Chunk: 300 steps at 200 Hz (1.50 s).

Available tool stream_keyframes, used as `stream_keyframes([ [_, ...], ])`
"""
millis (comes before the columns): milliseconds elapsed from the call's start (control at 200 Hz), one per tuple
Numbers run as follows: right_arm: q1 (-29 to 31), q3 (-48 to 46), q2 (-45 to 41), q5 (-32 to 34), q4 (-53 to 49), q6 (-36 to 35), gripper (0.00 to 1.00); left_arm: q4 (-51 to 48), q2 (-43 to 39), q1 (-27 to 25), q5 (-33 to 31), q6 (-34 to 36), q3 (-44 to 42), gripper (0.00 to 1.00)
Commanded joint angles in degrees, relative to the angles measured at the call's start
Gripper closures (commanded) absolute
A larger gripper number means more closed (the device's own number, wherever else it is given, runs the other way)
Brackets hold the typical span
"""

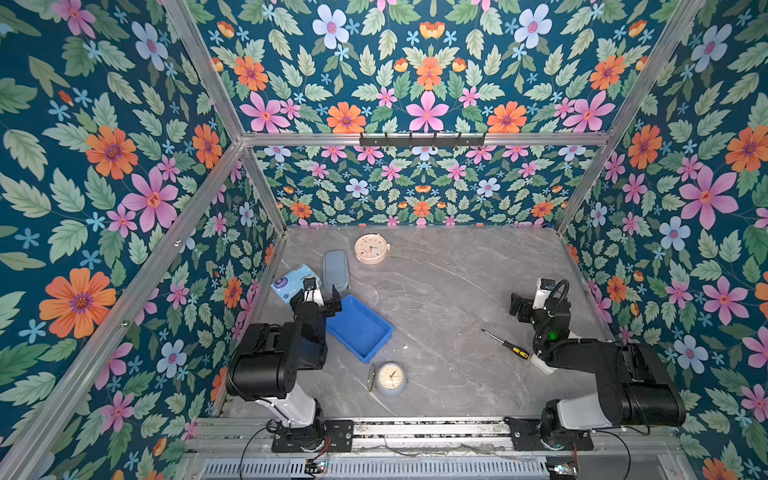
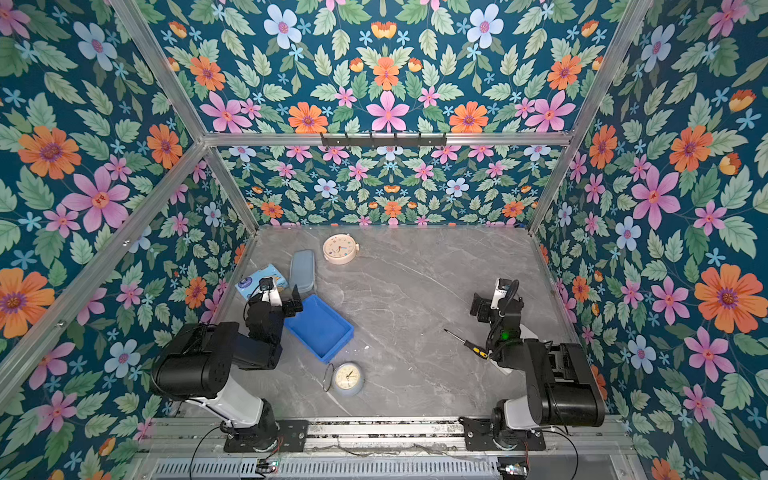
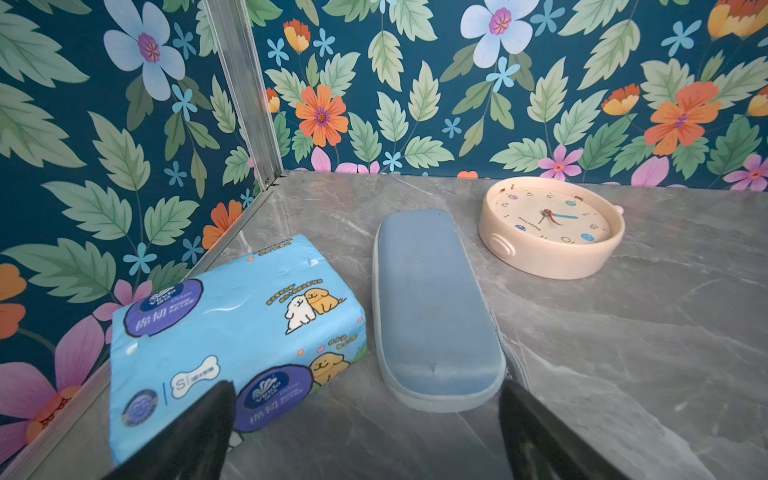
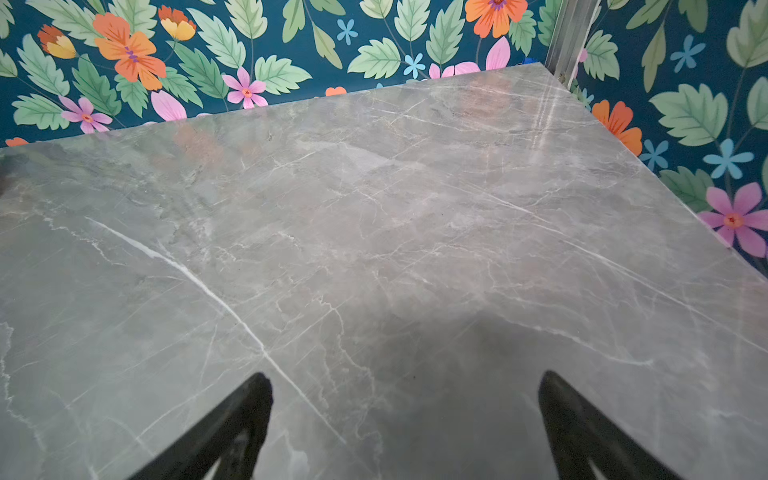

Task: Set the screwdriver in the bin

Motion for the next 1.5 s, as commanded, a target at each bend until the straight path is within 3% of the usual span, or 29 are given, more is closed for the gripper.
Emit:
stream_keyframes([
  [0, 0.05, 0.3, 0.0, -0.1, 2.44, -0.24, 0.01, 0.35, -0.05, 0.0, 0.03, -0.29, -0.04, 0.0],
  [890, 0.12, 1.1, -1.05, -1.1, 0.29, -0.76, 0.01, -0.94, -2.99, 0.0, -0.34, -0.24, -0.46, 0.0],
  [1110, 0.11, 3.84, -9.76, -4.07, -12.62, -2.7, 0.01, -13.09, -15.08, -1.6, 3.0, 2.75, 0.77, 0.0],
  [1335, 2.57, 11.61, -21.02, -7.41, -37.7, -13.35, 0.01, -33.37, -28.53, -5.62, 12.08, 9.05, 6.42, 0.0],
  [1495, 6.82, 17.01, -26.55, -7.41, -53.16, -19.62, 0.01, -43.14, -34.95, -11.87, 15.67, 13.24, 9.53, 0.0],
])
